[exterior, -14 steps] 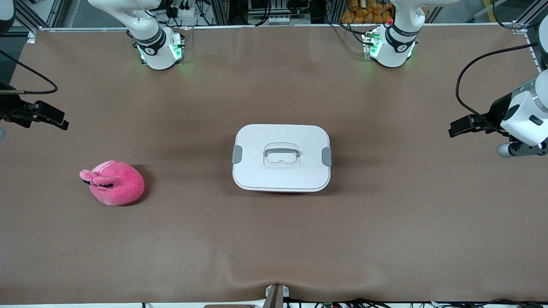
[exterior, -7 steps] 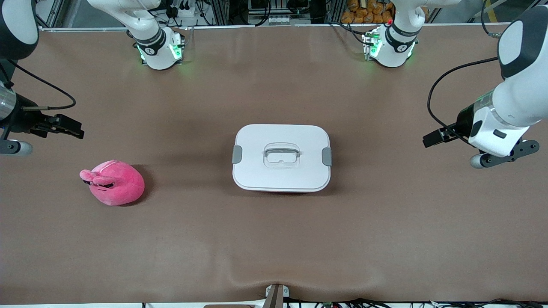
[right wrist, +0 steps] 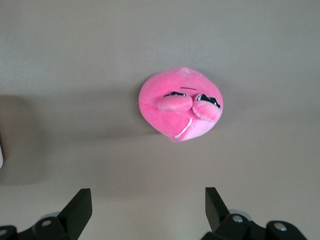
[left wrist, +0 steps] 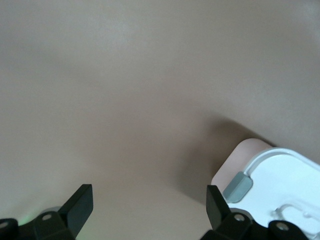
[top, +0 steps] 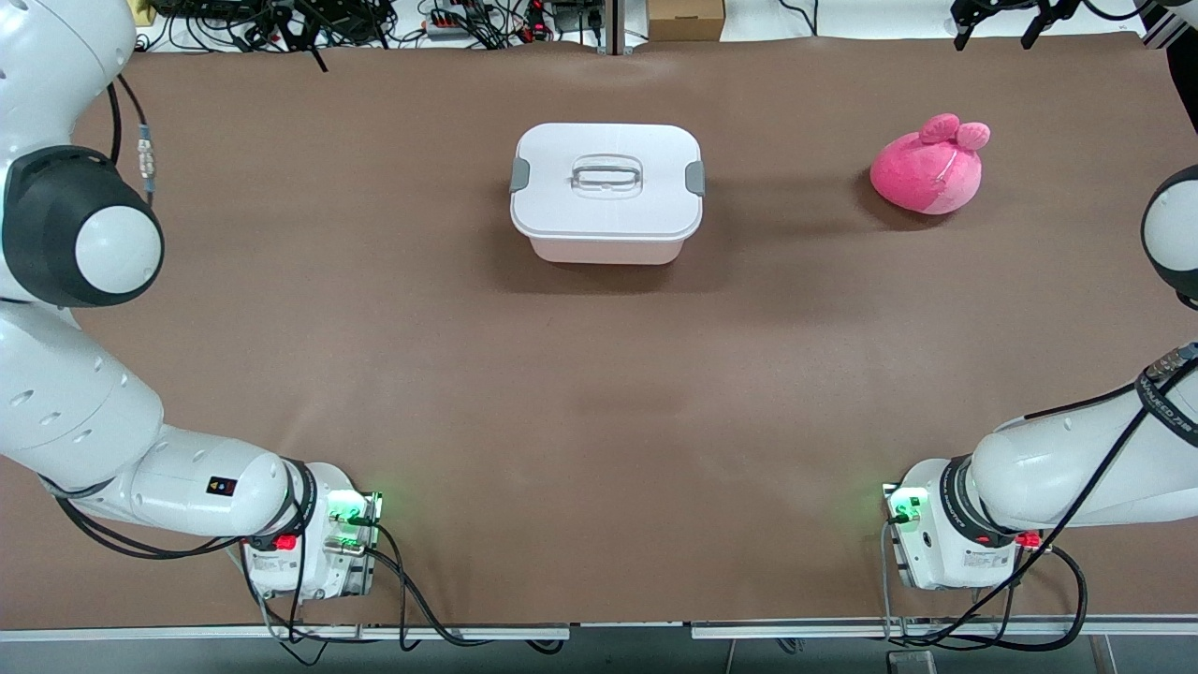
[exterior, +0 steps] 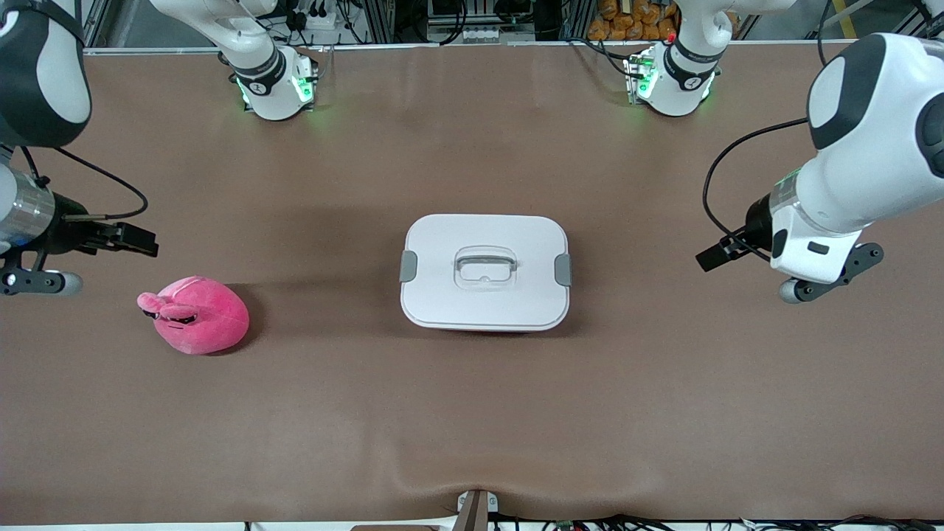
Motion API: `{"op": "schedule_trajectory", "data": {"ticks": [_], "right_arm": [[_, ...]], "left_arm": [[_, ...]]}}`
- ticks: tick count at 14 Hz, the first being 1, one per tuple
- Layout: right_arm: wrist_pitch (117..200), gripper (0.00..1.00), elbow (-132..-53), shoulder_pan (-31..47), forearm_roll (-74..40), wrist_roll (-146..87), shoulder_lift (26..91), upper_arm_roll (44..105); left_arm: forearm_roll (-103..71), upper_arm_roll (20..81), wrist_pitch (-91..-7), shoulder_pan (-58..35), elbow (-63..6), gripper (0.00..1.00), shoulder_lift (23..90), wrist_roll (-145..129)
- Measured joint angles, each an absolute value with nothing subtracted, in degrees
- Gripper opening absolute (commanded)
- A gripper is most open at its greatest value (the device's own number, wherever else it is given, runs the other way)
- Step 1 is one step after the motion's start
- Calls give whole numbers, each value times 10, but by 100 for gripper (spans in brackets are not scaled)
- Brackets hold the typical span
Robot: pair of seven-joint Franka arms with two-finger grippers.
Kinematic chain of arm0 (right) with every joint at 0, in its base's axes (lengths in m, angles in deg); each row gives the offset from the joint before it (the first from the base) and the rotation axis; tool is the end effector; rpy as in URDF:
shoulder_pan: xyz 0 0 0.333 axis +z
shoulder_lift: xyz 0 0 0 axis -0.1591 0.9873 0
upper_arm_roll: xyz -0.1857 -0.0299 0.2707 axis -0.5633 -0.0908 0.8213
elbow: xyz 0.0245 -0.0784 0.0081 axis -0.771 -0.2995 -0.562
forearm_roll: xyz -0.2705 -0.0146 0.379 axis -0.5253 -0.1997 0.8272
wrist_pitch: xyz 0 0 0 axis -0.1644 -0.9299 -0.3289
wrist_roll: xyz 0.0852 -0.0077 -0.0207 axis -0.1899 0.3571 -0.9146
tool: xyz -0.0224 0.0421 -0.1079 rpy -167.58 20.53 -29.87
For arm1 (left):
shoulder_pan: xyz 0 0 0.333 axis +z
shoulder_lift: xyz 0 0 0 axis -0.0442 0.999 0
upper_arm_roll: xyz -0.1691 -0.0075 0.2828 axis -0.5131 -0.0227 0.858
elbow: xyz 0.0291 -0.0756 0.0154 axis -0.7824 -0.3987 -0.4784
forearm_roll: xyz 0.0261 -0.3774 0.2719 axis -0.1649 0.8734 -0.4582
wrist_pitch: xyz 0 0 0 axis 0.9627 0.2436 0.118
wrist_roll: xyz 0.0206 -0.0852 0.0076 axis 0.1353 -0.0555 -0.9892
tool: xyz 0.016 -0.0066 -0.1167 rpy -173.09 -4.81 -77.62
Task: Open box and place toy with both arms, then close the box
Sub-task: 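Reach the right gripper to the pink toy while the left gripper nears the lid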
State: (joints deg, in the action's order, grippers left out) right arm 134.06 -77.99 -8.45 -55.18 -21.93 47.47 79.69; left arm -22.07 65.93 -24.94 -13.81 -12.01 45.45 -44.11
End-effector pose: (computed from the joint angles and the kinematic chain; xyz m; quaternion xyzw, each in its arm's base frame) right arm 0.6922 0.0020 0.5329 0.9981 -0.0189 -0.0564 0.0138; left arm 0.6839 -0.1730 0.5295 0.9664 0.2514 -0.0524 0.0068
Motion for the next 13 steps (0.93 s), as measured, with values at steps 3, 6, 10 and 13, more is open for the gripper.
{"op": "schedule_trajectory", "data": {"ticks": [3,6,10,13], "right_arm": [[1361,100,-780,-82,-556,-340,499,798],[1404,100,-780,-82,-561,-458,526,796],[1426,100,-780,-83,-561,-589,544,794],[1440,100,-782,-80,-561,-682,548,795]], "left_arm": [[-208,659,-265,-151,-120,100,464,-509],[-208,659,-281,-169,-119,100,471,-566],[-208,659,-309,-186,-118,100,481,-619],[-207,659,-335,-203,-118,100,492,-676]]}}
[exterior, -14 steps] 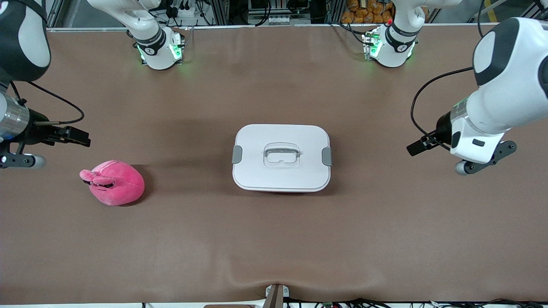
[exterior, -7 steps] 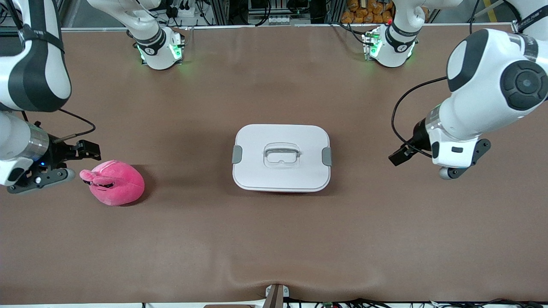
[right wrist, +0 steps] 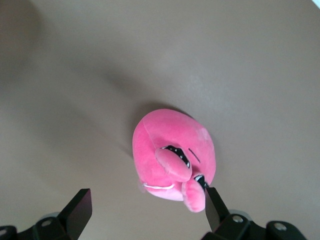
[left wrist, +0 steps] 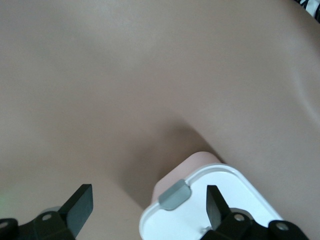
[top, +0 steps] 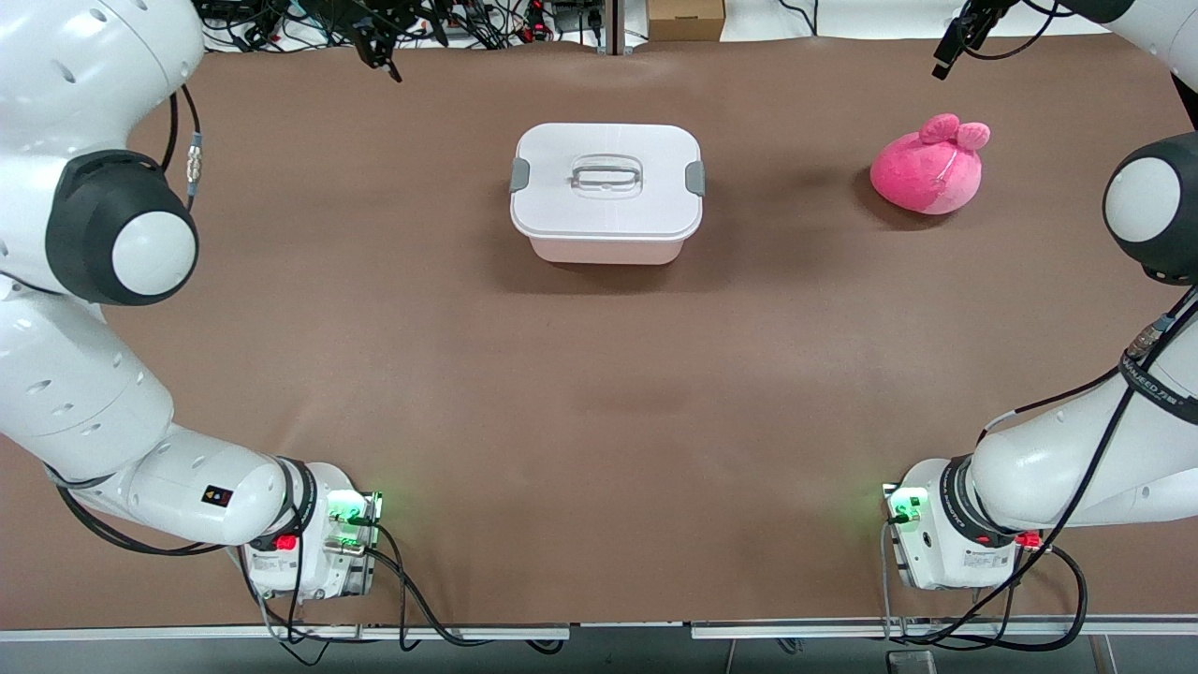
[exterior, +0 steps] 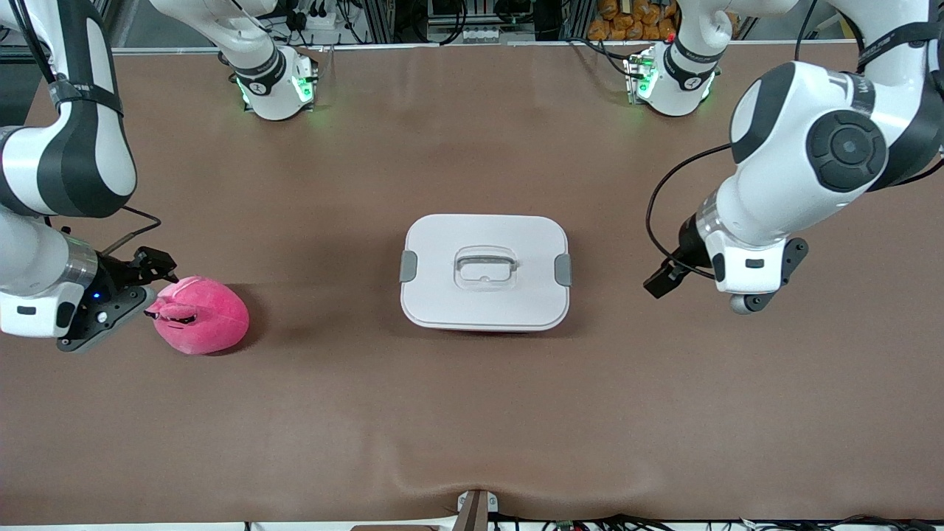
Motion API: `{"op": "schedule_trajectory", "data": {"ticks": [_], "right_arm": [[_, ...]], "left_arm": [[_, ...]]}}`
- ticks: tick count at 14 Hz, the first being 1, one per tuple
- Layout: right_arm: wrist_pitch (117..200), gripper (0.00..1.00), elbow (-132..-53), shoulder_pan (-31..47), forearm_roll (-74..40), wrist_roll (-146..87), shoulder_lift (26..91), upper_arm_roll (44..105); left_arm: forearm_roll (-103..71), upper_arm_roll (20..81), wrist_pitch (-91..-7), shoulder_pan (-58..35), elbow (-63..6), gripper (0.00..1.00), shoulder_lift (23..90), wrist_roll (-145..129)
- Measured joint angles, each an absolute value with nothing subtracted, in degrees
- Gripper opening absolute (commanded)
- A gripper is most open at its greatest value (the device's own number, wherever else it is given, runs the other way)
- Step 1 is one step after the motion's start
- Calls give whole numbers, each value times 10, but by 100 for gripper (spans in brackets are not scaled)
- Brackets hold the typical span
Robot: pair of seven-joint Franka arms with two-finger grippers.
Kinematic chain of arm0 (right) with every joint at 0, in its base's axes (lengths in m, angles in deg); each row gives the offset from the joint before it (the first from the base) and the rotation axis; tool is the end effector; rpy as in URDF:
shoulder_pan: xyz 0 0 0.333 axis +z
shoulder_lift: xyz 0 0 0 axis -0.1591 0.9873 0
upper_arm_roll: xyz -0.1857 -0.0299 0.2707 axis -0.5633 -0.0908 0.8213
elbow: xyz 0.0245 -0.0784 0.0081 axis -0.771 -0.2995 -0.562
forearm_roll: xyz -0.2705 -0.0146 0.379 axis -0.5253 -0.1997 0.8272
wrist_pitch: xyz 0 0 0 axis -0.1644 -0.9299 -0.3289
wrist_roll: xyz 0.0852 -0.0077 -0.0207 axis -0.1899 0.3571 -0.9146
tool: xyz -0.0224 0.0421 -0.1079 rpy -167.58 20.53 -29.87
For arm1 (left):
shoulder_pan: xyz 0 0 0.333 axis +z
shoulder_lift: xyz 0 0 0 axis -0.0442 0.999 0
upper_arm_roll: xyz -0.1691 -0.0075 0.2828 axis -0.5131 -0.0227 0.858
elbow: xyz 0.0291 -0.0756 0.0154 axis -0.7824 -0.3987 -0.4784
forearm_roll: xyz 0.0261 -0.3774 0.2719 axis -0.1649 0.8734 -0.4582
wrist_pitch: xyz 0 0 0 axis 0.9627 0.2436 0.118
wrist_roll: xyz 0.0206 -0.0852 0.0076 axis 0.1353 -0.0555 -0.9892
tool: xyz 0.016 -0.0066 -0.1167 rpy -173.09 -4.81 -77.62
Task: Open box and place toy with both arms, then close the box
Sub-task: 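Reach the right gripper to the pink toy while the left gripper nears the lid, then lower the left gripper onto the lid handle while the right gripper grasps the toy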
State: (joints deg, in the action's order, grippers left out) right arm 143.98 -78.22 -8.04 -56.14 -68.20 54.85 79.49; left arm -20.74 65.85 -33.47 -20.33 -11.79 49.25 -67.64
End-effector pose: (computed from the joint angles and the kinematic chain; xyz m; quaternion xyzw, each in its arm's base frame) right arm 0.7340 0.0042 0.4521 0.9239 0.3803 -0.0418 0.0063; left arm 0.6877 -0.2618 0.4963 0.9171 0.3962 -0.0299 0.0319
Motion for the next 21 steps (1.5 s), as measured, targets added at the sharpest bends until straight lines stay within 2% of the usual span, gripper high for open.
{"op": "schedule_trajectory", "data": {"ticks": [7,10,16,21], "right_arm": [[1621,100,-870,-89,-566,-967,554,790],[1679,100,-881,-89,-566,-1087,563,790],[1682,100,-899,-89,-566,-1146,590,790],[1628,100,-921,-90,-566,-1146,585,789]], "left_arm": [[-193,658,-379,-233,-117,100,515,-783],[-193,658,-407,-255,-117,100,530,-867],[-193,658,-431,-296,-91,100,566,-1017],[-193,658,-494,-330,-82,100,598,-1111]]}}
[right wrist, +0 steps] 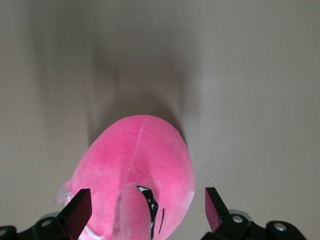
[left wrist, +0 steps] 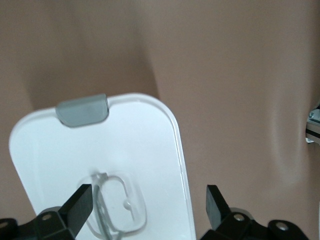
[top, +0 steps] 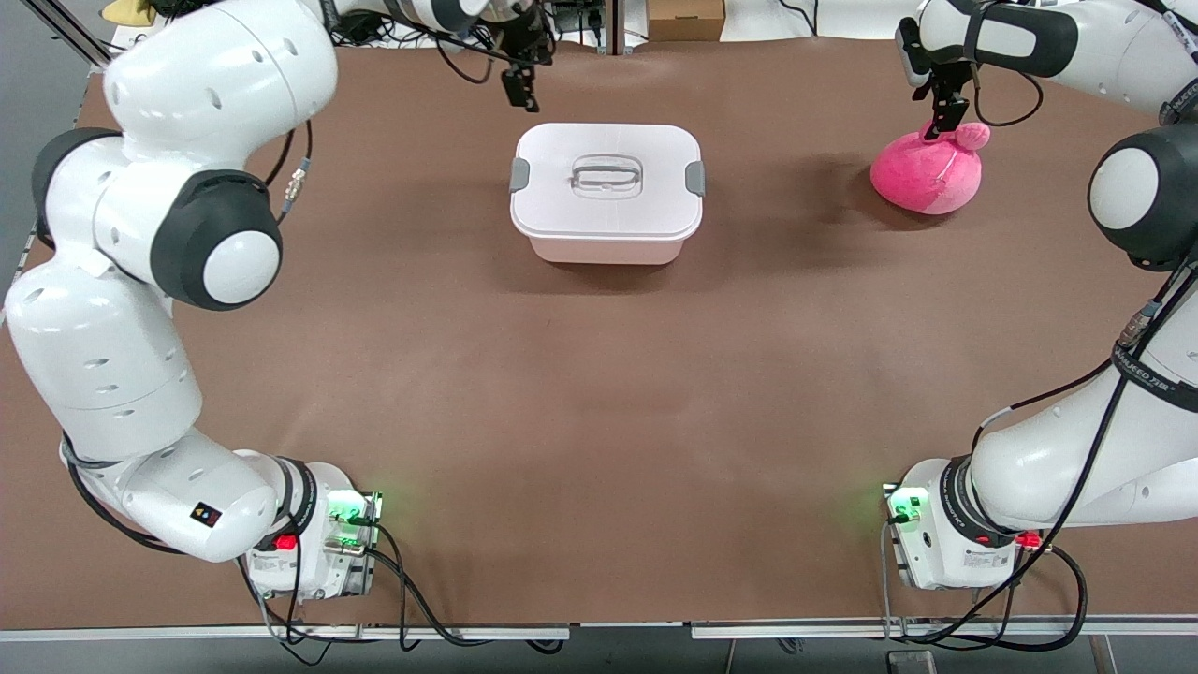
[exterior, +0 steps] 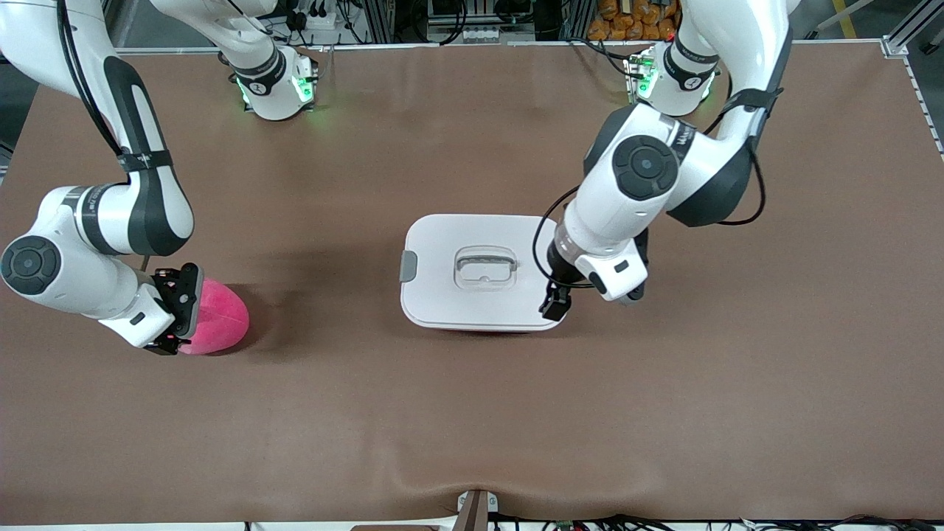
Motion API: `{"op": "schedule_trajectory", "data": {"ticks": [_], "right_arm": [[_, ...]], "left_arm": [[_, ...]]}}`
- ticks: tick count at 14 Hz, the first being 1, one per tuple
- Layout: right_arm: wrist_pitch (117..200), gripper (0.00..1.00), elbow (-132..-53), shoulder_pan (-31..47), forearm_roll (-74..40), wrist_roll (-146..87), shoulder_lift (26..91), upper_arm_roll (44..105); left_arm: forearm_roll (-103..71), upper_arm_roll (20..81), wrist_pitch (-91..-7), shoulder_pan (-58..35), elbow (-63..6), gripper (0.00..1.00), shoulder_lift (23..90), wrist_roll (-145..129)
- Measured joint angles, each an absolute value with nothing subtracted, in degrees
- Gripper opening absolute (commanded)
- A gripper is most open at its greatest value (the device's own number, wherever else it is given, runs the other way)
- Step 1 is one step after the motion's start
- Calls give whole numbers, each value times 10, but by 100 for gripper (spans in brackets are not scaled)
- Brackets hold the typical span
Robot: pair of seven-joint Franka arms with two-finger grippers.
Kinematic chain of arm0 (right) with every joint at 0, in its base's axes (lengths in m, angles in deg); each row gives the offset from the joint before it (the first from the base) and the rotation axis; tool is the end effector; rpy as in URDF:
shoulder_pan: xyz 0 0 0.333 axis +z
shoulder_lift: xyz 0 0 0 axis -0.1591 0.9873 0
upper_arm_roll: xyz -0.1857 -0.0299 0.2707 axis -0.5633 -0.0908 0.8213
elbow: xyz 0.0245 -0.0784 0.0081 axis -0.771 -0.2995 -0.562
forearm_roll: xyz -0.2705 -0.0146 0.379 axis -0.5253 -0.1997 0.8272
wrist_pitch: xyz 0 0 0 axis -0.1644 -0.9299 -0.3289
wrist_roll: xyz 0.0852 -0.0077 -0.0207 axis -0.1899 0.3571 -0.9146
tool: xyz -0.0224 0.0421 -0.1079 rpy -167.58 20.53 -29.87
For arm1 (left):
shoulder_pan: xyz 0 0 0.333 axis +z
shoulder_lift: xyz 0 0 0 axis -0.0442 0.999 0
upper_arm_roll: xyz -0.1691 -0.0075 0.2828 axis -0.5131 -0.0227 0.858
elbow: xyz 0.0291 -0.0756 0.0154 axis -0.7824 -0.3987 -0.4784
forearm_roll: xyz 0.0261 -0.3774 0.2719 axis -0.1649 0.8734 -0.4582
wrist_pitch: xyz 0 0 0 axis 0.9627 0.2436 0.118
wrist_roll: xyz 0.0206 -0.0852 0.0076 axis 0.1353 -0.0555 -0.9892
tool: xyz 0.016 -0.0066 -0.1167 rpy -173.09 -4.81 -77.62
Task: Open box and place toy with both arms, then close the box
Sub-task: 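Lower the left gripper onto the lid handle while the right gripper grasps the toy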
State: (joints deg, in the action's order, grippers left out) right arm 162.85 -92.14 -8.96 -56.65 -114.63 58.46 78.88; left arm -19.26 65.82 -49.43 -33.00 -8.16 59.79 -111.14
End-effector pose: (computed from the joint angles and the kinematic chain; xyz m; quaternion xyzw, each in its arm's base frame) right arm 0.7211 -0.0139 0.3034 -0.7026 -0.7107 0.0353 0.0002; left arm 0.6677 -0.4382 0.4177 0.7667 0.6345 -0.0296 0.0932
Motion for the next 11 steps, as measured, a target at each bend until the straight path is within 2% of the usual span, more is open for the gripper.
{"op": "schedule_trajectory", "data": {"ticks": [5,11], "right_arm": [[1621,100,-924,-111,-567,-1149,578,786],[1623,100,-934,-116,-567,-1150,579,787]], "left_arm": [[-193,660,-532,-366,-66,100,640,-1237],[-165,658,-524,-383,-47,100,655,-1310]]}}
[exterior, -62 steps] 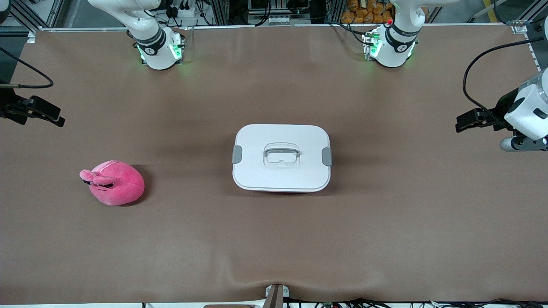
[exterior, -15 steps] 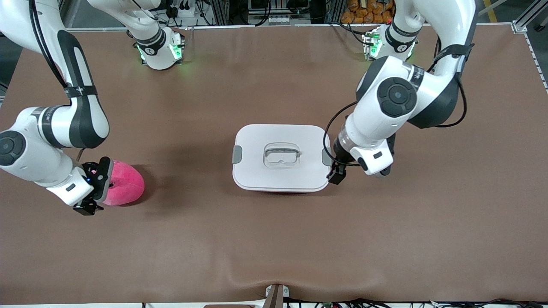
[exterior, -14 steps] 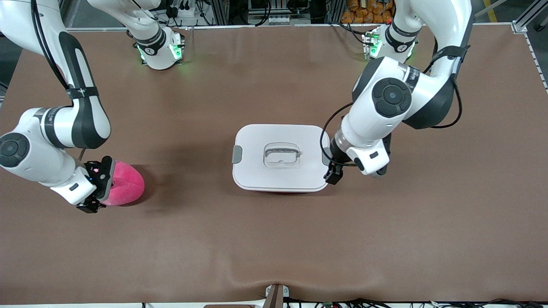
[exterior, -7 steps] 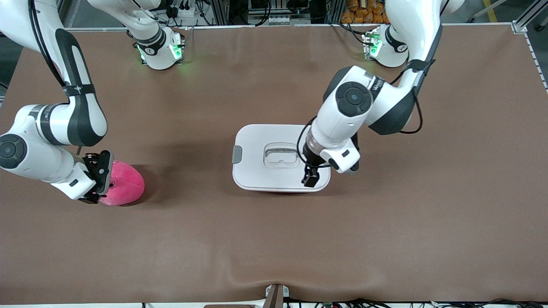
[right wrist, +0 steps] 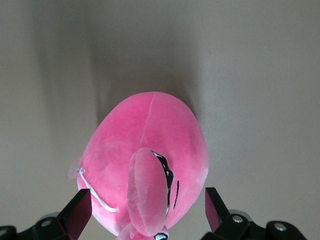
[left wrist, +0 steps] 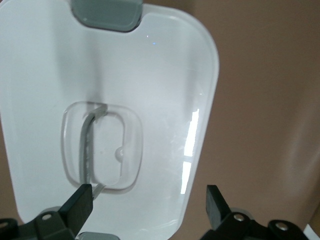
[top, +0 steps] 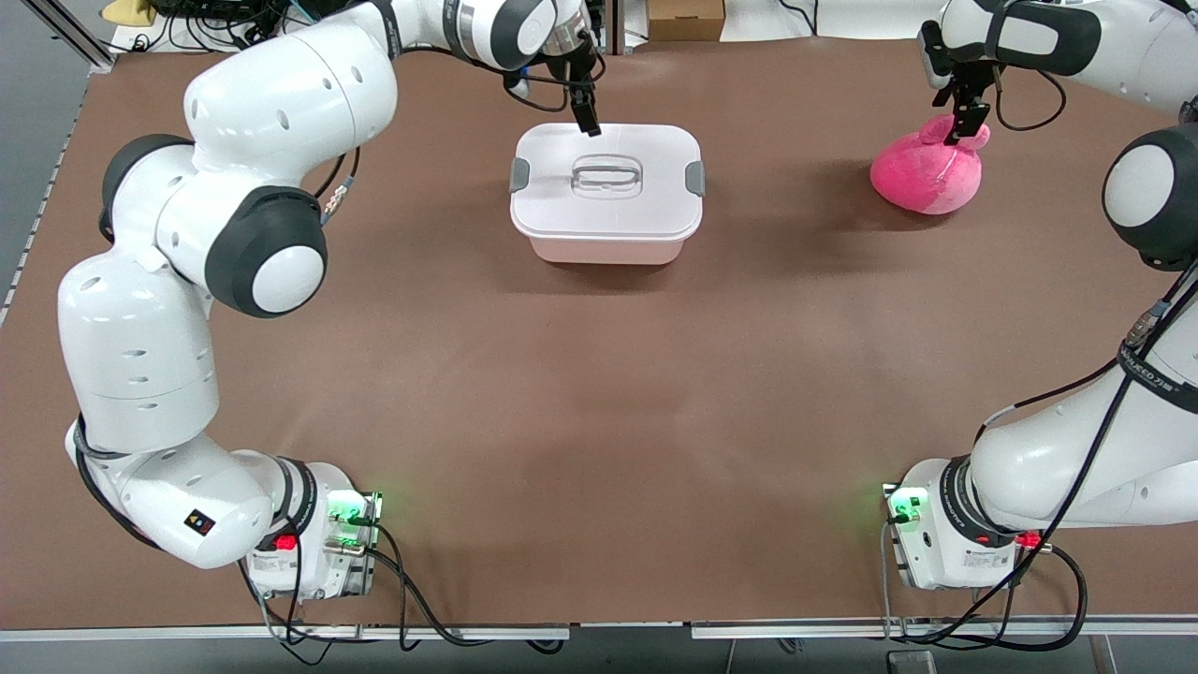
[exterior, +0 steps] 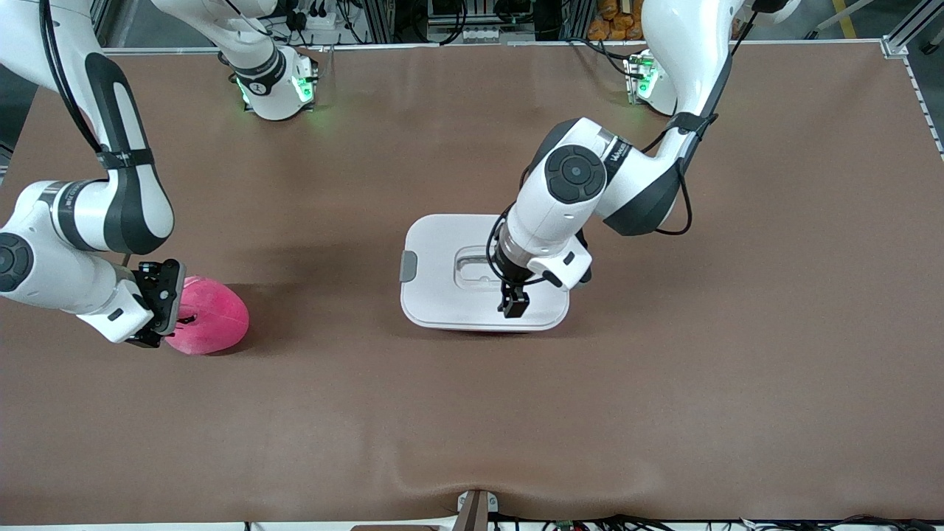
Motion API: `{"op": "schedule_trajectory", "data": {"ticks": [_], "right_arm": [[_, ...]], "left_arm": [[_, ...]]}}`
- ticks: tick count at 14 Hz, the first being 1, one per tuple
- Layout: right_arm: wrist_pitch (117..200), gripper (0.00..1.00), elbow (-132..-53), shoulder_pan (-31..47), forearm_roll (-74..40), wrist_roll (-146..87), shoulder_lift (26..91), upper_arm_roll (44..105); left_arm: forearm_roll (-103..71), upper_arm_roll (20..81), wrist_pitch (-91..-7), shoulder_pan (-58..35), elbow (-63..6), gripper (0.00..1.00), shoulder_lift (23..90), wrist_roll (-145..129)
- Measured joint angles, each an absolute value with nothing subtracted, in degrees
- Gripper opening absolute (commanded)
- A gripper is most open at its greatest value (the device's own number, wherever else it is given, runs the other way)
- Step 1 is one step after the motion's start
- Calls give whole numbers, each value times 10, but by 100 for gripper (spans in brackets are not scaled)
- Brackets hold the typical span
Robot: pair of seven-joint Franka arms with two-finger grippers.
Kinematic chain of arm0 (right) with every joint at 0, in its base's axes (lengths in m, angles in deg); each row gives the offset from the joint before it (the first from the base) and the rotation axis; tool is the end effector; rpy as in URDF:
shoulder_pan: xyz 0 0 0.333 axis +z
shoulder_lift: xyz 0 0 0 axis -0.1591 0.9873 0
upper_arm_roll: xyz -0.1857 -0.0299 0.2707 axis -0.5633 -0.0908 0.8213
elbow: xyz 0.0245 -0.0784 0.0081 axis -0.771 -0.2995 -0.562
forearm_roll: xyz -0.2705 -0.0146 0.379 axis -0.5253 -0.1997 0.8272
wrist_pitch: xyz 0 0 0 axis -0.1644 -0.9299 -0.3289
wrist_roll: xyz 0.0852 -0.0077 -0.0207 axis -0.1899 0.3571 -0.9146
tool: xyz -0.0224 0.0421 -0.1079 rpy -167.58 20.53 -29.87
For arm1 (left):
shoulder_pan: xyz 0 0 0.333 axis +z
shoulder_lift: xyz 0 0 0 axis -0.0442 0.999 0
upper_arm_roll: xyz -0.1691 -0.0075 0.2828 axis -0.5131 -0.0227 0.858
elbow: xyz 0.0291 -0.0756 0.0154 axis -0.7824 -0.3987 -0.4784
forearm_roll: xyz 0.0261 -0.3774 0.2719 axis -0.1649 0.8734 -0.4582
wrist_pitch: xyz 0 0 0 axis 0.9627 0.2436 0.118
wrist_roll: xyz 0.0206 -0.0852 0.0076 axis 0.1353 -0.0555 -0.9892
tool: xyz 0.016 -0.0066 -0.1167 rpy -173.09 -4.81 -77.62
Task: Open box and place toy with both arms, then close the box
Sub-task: 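Lower the left gripper onto the lid handle while the right gripper grasps the toy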
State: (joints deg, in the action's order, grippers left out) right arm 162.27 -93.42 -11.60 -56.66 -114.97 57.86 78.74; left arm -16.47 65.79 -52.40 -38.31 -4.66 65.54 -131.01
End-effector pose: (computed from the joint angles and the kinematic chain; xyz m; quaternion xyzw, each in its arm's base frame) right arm 0.7119 -0.0484 0.2987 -0.7173 -0.6954 0.0431 0.0089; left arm 0.6411 -0.5129 0.3770 0.6686 0.7343 -0.0717 0.0929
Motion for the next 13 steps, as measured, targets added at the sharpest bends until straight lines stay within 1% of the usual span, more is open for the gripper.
{"op": "schedule_trajectory", "data": {"ticks": [1,2,3,4,5,9,13], "right_arm": [[1624,100,-936,-116,-567,-1150,579,788],[1626,75,-939,-116,-567,-1150,579,788],[1631,38,-942,-116,-567,-1150,579,788],[1636,3,-946,-116,-567,-1150,579,788],[1640,0,-948,-116,-567,-1150,579,788],[1647,0,-951,-116,-567,-1150,580,788],[1652,0,-951,-115,-567,-1150,580,788]], "left_arm": [[-165,658,-522,-390,-47,100,660,-1315],[-164,658,-522,-399,-47,100,666,-1317],[-164,658,-522,-407,-47,100,671,-1318],[-168,658,-522,-413,-47,100,675,-1318],[-176,658,-521,-416,-47,100,677,-1318],[-205,658,-474,-419,-50,100,677,-1316],[-225,658,-469,-436,-59,100,678,-1317]]}}
